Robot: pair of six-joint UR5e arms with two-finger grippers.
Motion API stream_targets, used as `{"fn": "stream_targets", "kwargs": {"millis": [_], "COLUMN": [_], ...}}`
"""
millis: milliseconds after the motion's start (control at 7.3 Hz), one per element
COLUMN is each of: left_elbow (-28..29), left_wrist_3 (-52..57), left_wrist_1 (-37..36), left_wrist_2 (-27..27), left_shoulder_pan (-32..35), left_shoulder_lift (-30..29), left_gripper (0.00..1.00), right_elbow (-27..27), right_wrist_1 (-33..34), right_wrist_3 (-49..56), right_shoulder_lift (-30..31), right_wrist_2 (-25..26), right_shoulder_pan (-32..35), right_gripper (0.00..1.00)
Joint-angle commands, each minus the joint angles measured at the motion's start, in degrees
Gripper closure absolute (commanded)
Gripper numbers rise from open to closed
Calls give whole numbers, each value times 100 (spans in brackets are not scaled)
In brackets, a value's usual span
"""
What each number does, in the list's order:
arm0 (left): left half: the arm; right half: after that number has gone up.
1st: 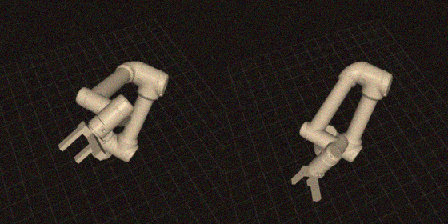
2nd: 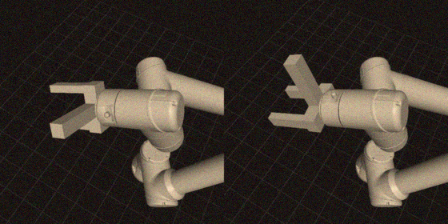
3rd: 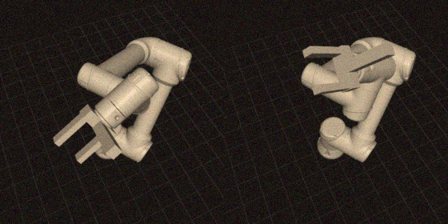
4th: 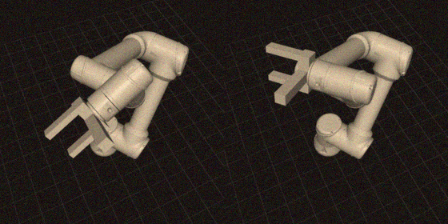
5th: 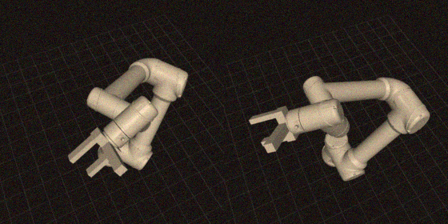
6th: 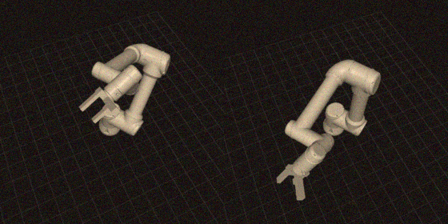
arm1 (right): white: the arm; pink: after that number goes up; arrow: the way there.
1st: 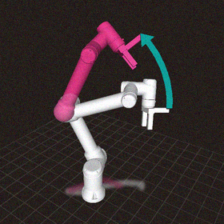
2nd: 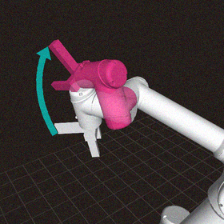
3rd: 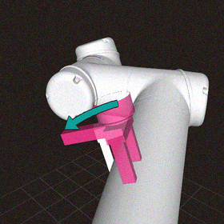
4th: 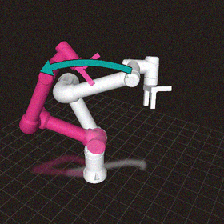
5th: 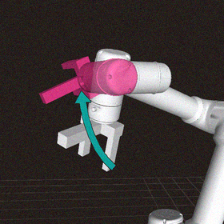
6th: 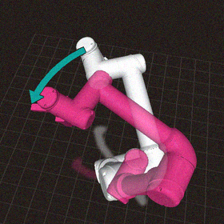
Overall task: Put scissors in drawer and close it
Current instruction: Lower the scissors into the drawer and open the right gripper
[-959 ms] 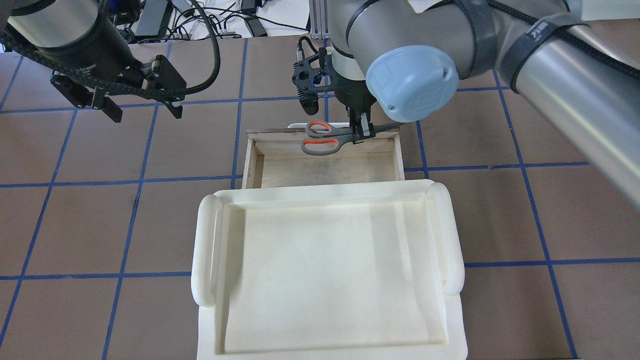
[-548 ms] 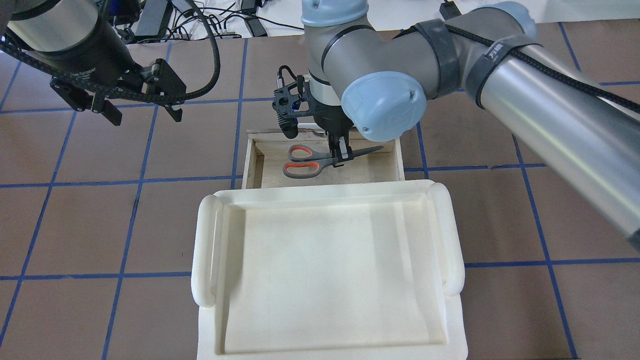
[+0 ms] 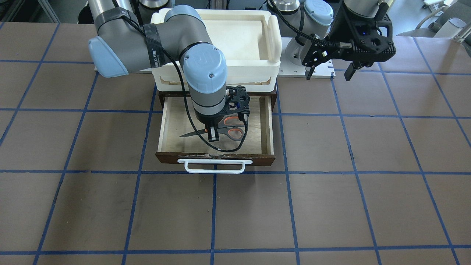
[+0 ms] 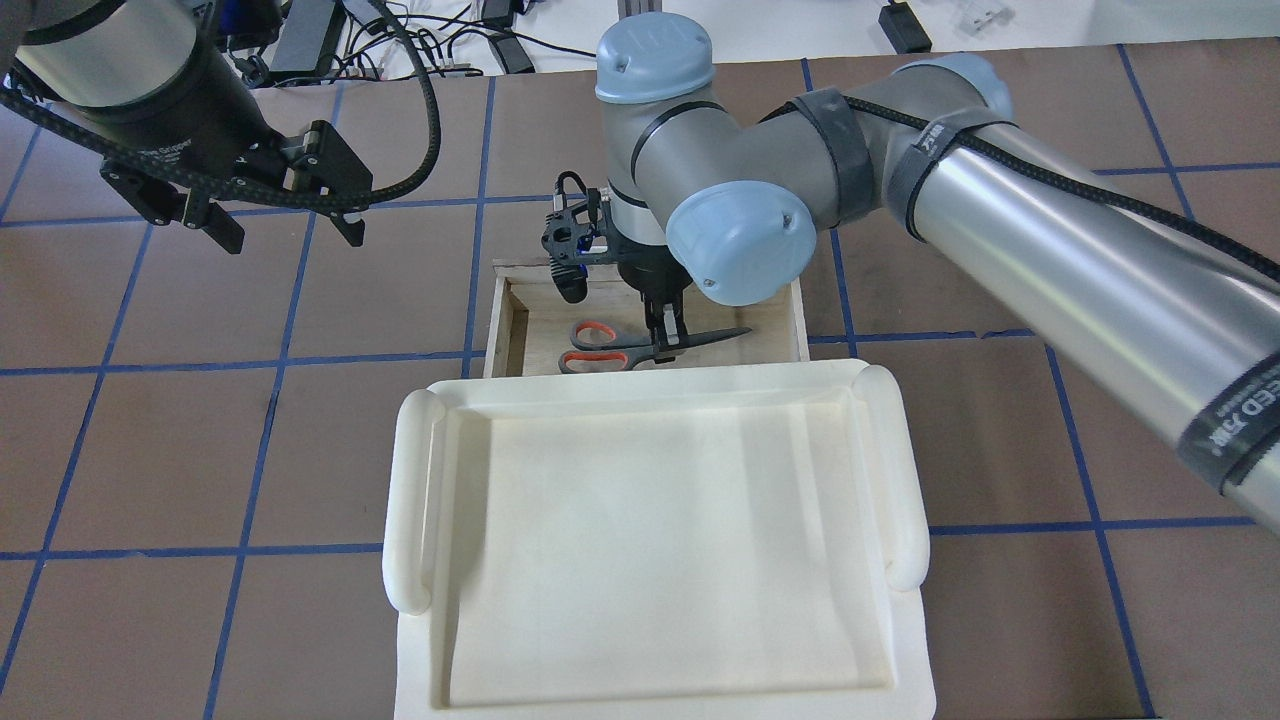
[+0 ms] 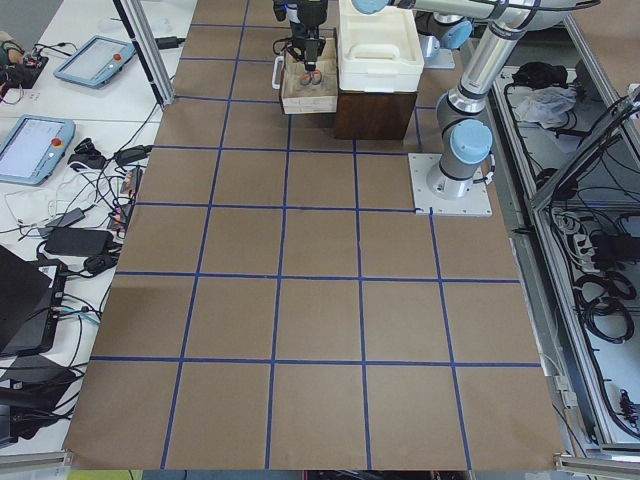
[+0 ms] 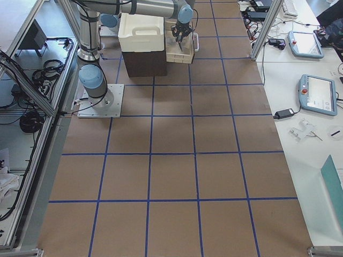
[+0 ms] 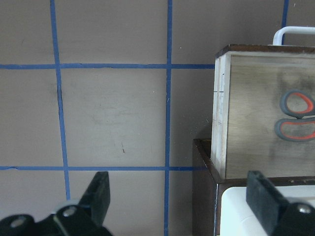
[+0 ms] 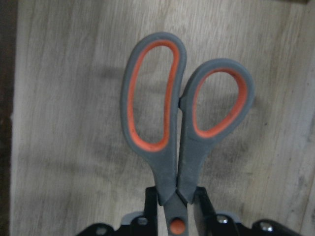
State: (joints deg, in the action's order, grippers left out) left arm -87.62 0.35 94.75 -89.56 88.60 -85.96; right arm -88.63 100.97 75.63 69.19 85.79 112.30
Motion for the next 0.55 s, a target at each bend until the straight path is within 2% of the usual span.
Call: {"fn": "stream_targets", "kwargs": {"millis": [0,137,274,411], "left_elbow": [0,0,0,0], "left_wrist_3": [-9,-9,-9,-9], "left_wrist_1": [0,-9,0,-9], "left_wrist_2": [0,9,9,9], "left_shoulder_pan": [0,0,0,0], "left_shoulder_lift": [1,1,1,1], "left_gripper": [0,0,0,0], "right_elbow": [-49,-40,3,21], "right_wrist_1": [72,115,159,168], "right_wrist_3": [-554,-628,-828,-1422], "right_shoulder_lift": [-99,-90,-3,172], "right_wrist_2": [7,-10,-19,120], "right_shoulder_pan": [2,2,20,11], "right_gripper": [76,25,1,0]}}
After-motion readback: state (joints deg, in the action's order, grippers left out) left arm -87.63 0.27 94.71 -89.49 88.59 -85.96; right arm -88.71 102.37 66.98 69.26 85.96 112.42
